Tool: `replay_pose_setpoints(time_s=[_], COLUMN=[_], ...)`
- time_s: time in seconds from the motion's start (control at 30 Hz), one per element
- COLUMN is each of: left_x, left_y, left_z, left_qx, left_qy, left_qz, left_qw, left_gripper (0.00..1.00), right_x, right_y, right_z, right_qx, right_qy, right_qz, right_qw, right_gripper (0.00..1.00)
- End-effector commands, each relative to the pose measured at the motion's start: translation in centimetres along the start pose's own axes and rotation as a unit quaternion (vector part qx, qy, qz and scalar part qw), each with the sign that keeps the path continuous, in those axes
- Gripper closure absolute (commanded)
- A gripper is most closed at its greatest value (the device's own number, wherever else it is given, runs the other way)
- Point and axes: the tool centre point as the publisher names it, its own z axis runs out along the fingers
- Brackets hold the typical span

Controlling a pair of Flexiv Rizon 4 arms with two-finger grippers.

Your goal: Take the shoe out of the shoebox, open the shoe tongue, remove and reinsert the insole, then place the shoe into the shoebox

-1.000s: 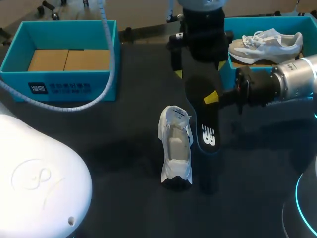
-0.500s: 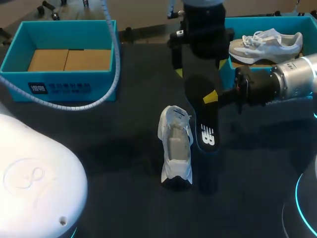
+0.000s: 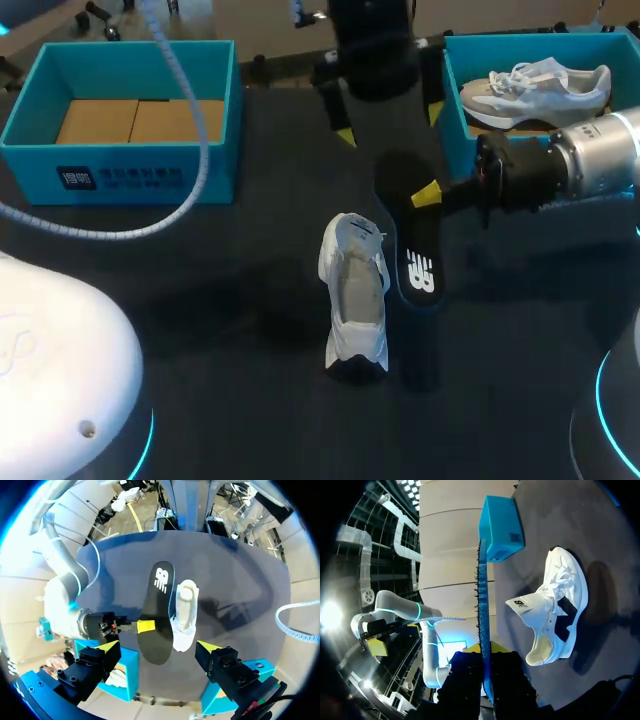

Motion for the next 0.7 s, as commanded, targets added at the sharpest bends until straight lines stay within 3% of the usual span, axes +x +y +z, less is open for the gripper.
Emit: replay_pose_setpoints(time_s=[0.03, 0.3, 0.5, 0.7], left_x=[3.1, 4.1, 4.9, 5.4], left_y=[-0.2, -0.4, -0.5, -0.5], left_z=[-0.3, -1.0, -1.7, -2.3], left_qx=[0.011, 0.014, 0.046, 0.047], left_qy=[-0.135, -0.238, -0.335, -0.392], left_qz=[0.018, -0.013, -0.015, 0.001], left_qw=[0.991, 0.971, 0.941, 0.919], left_gripper=[0.00, 0.00, 0.00, 0.00], right_x=[0.2, 0.2, 0.4, 0.3], right_y=[-0.3, -0.2, -0.2, -0.2], right_z=[0.0, 0.0, -0.1, -0.3], right_qx=[-0.003, -0.005, -0.006, -0.006], right_qy=[-0.003, -0.003, -0.004, -0.004], right_qz=[0.002, 0.002, 0.003, 0.005], right_qw=[1.000, 1.000, 1.000, 1.000], right_gripper=[1.00, 1.00, 1.00, 1.00])
